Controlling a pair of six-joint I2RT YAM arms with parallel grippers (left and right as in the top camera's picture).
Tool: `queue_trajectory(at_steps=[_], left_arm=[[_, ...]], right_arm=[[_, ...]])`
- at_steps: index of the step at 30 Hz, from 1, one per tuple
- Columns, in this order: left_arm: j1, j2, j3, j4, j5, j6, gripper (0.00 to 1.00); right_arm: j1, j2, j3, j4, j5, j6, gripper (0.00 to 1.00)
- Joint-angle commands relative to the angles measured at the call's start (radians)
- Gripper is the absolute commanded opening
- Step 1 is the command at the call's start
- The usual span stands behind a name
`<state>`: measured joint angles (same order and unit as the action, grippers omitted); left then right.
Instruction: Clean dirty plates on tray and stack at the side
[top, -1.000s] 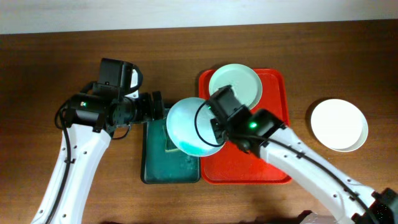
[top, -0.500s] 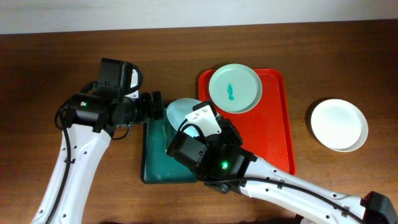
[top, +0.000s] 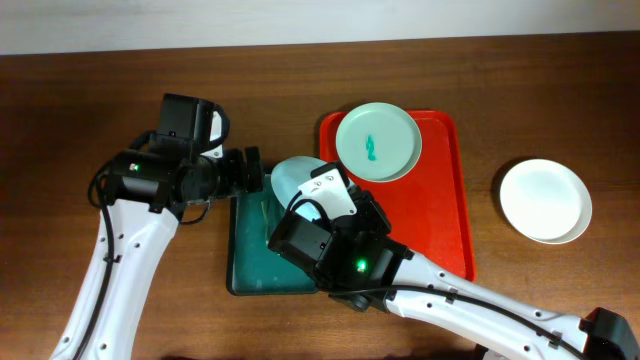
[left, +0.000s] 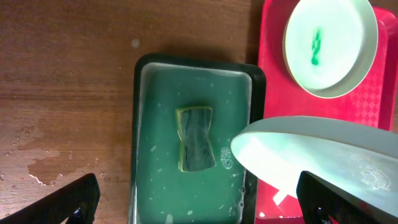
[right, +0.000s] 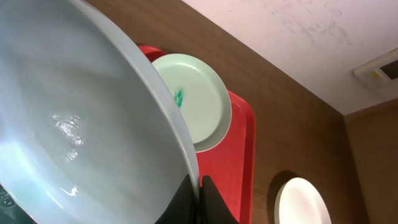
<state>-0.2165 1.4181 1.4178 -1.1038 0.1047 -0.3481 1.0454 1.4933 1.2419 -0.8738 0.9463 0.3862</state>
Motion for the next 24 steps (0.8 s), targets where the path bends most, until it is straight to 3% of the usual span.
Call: queue_trajectory(at_steps=[1, 5, 7, 10, 11, 13, 14, 15, 24], left_arm=[[0.003, -0.008, 0.01, -0.001, 0.0, 0.005, 0.99], [0.003, -0.008, 0.01, -0.001, 0.001, 0.005, 0.99], [0.003, -0.008, 0.01, -0.001, 0.001, 0.005, 0.99], [0.003, -0.008, 0.01, -0.001, 0.001, 0.005, 0.99], [0.003, -0.008, 0.01, -0.001, 0.001, 0.005, 0.99], [0.003, -0.008, 0.01, -0.001, 0.001, 0.005, 0.99], [0.003, -0.008, 0.01, -0.001, 0.001, 0.005, 0.99], [0.003, -0.008, 0.01, -0.001, 0.001, 0.005, 0.99], [0.003, -0.008, 0.01, -0.001, 0.001, 0.005, 0.99]], right_arm=[[0.008, -0.006, 0.025, -0.001, 0.039, 0.014, 0.04], [0.008, -0.006, 0.025, 0.003, 0.046, 0.013, 0.04], [-0.002, -0.006, 0.025, 0.019, 0.185, 0.016, 0.04], [0.013, -0.006, 0.034, 0.067, 0.156, -0.045, 0.04], [0.022, -0.006, 0.034, 0.109, 0.037, -0.045, 0.04], [0.013, -0.006, 0.034, 0.101, 0.14, -0.032, 0.04], [0.016, -0.006, 0.034, 0.126, 0.1, -0.036, 0.04], [0.019, -0.006, 0.034, 0.126, 0.151, -0.106, 0.04], [0.019, -0.005, 0.033, 0.132, 0.097, -0.029, 0.04]])
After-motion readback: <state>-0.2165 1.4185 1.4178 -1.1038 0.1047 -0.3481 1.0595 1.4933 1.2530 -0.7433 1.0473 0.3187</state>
